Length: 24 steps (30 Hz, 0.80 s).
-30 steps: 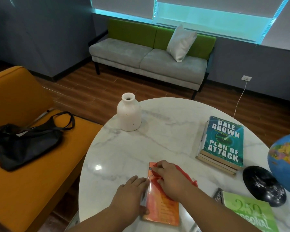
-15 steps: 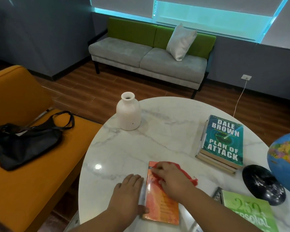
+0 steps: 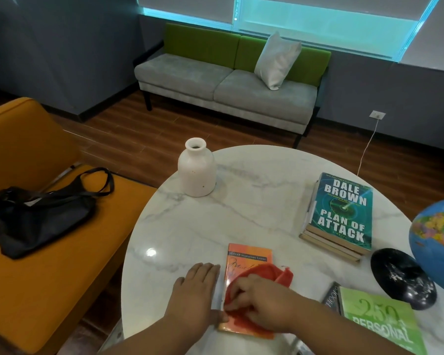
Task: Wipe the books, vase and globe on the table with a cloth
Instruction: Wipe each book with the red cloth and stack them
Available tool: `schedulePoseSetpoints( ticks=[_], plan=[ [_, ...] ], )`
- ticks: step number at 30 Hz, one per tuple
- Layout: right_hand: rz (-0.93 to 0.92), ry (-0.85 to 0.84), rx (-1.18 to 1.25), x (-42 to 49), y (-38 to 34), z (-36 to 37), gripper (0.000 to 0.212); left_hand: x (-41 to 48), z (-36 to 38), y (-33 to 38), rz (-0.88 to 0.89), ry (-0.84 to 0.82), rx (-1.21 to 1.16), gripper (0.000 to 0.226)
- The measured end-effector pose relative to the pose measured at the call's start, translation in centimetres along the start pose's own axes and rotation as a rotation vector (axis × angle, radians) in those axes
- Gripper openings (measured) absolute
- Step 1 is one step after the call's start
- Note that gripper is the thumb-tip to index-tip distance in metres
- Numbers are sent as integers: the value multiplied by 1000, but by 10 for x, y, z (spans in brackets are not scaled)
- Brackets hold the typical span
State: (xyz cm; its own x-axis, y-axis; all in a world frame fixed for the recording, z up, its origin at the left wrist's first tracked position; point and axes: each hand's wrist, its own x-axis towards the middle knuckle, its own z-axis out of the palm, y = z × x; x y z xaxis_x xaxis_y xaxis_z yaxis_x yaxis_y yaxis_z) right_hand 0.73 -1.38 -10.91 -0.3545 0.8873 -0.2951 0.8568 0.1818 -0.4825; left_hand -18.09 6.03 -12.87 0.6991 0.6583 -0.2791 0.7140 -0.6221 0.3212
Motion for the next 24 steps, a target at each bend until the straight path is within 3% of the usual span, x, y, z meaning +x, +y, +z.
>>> schedulePoseSetpoints(
  ticks=[4, 6, 9, 13, 15, 17, 19, 22, 24],
  plan=[
    [285, 331, -85, -3, 30, -1, 43, 0, -2, -2, 78, -33, 16, 91],
    [413, 387, -48, 5, 22, 4, 45, 1, -2, -4, 103, -57, 40, 89],
    [200, 317, -79, 1, -7, 26, 46, 1, -3, -8, 124, -77, 59, 91],
    [-55, 85, -35, -25, -3, 31, 42, 1, -6, -9, 151, -111, 95, 99],
    [-30, 177, -26, -27, 10, 23, 45, 1, -7, -9, 149, -121, 89, 101],
    [142, 342, -14, -21, 21, 18, 53, 2, -7, -9, 144, -127, 86, 102],
    [266, 381, -12, -13, 14, 18, 47, 2, -6, -9, 141, -127, 96, 103],
    [69, 331, -91, -15, -11, 41, 37, 2, -5, -10, 139, -131, 110, 103],
    [-18, 161, -26, -28, -18, 45, 34, 2, -6, -10, 145, -135, 123, 104]
  ],
)
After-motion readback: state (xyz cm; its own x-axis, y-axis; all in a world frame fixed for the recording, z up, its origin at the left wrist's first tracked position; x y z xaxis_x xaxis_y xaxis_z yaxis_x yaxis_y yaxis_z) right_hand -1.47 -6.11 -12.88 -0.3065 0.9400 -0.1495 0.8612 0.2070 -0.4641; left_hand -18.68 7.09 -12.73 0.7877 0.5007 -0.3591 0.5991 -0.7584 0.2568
